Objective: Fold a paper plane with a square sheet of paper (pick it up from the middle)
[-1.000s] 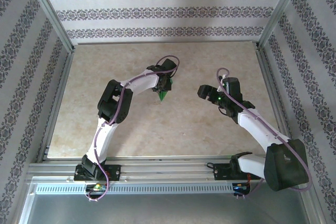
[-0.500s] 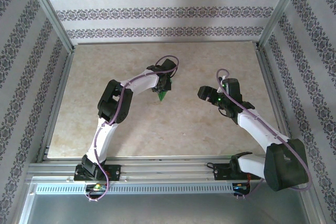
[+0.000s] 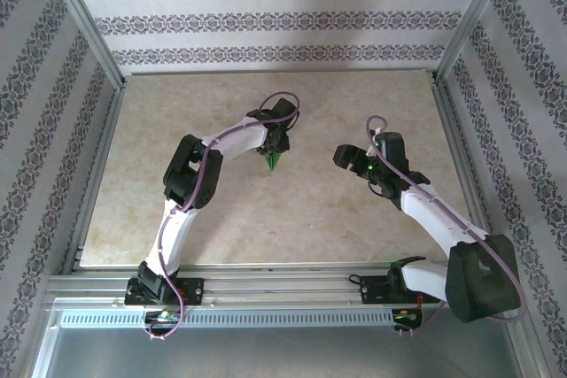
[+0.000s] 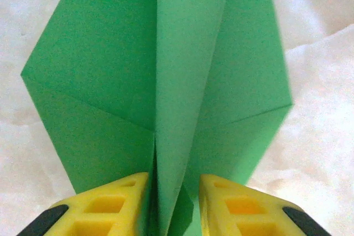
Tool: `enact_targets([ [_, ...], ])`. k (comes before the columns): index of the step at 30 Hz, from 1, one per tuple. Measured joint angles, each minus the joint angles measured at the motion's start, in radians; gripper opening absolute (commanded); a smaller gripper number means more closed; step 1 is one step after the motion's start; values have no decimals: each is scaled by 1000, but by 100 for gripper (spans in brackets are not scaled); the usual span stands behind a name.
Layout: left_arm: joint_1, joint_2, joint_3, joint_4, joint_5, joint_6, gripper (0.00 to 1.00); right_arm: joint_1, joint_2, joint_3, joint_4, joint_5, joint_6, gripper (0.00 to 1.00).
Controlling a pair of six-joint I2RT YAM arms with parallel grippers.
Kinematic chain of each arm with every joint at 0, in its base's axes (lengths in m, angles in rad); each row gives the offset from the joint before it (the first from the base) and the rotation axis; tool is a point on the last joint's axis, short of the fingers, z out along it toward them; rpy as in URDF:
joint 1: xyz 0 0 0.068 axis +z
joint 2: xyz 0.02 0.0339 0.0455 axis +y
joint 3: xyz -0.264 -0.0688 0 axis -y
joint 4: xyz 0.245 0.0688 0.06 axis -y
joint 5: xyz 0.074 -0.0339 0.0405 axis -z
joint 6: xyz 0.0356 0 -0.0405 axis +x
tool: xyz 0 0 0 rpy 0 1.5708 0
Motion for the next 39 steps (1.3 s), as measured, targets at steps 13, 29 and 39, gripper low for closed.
enact_targets([
  [13, 0, -113, -6, 0, -31, -8, 46, 0, 0, 0, 1, 1, 5, 90],
  [29, 74, -1005, -730, 325, -360, 131, 100, -21, -179, 108, 54, 388, -216, 98],
  [39, 226, -1467, -1302, 583, -587, 263, 99, -84, -170, -108, 179, 694, -287, 98],
])
